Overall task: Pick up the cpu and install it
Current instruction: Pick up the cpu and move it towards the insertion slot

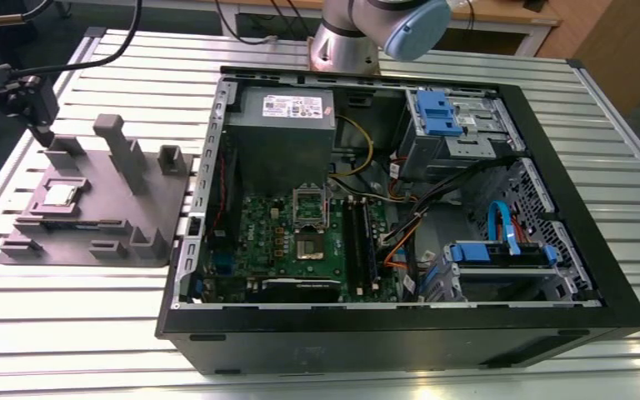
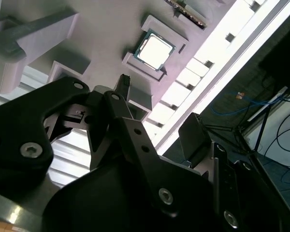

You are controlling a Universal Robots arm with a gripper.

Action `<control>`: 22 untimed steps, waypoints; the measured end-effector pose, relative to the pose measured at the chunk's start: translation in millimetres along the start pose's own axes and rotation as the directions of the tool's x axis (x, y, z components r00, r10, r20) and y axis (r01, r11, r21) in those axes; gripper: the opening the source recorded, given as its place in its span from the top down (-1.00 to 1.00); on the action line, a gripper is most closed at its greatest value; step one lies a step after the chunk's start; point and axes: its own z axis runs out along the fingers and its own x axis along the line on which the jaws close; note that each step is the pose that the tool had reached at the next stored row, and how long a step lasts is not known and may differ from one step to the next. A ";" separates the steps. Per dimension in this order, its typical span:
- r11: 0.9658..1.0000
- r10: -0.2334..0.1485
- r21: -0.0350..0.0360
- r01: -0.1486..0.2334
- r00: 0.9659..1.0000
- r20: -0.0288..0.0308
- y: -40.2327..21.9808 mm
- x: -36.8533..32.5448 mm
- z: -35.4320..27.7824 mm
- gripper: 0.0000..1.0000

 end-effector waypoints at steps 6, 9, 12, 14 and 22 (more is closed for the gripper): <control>1.000 -0.002 -0.001 0.002 1.000 0.000 -0.7 -0.3 9.6 -0.35; 1.000 -0.002 -0.001 0.002 1.000 0.000 -0.9 -0.5 13.6 -0.35; 1.000 -0.002 -0.001 0.002 1.000 0.000 -1.5 -0.7 17.1 -0.35; 1.000 -0.002 -0.004 0.002 1.000 0.000 -4.2 -0.9 27.5 -0.35; 1.000 -0.002 -0.003 0.002 1.000 0.000 -4.6 -1.1 31.4 -0.35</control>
